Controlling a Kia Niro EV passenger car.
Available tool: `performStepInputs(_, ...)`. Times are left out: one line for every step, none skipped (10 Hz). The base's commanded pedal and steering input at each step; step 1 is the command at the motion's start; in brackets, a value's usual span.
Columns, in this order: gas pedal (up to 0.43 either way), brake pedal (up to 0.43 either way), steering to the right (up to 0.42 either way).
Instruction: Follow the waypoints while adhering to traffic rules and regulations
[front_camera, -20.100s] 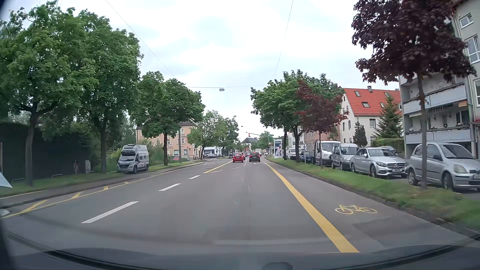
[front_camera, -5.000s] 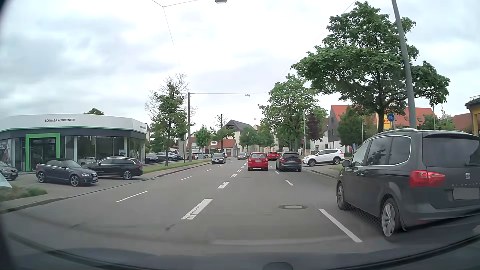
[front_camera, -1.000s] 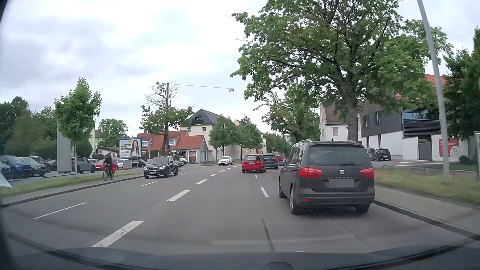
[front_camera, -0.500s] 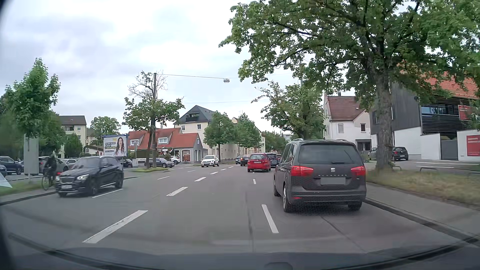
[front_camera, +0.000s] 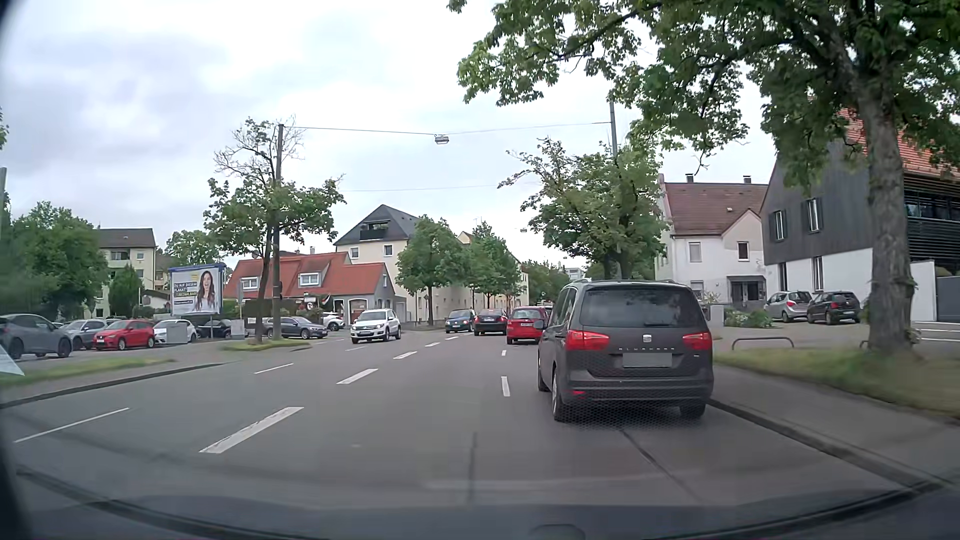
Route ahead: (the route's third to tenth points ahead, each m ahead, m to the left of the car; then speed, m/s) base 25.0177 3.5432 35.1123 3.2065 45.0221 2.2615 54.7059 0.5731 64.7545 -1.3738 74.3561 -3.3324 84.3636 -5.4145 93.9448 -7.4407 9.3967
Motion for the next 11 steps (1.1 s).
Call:
performStepInputs(0.118,0.000,0.003)
performStepInputs(0.157,0.000,0.005)
performStepInputs(0.197,0.000,0.008)
performStepInputs(0.197,0.000,0.010)
performStepInputs(0.197,0.000,0.010)
performStepInputs(0.197,0.000,0.011)
performStepInputs(0.189,0.000,0.011)
performStepInputs(0.177,0.000,0.011)
performStepInputs(0.150,0.000,0.011)
performStepInputs(0.150,0.000,0.011)
performStepInputs(0.138,0.000,0.012)
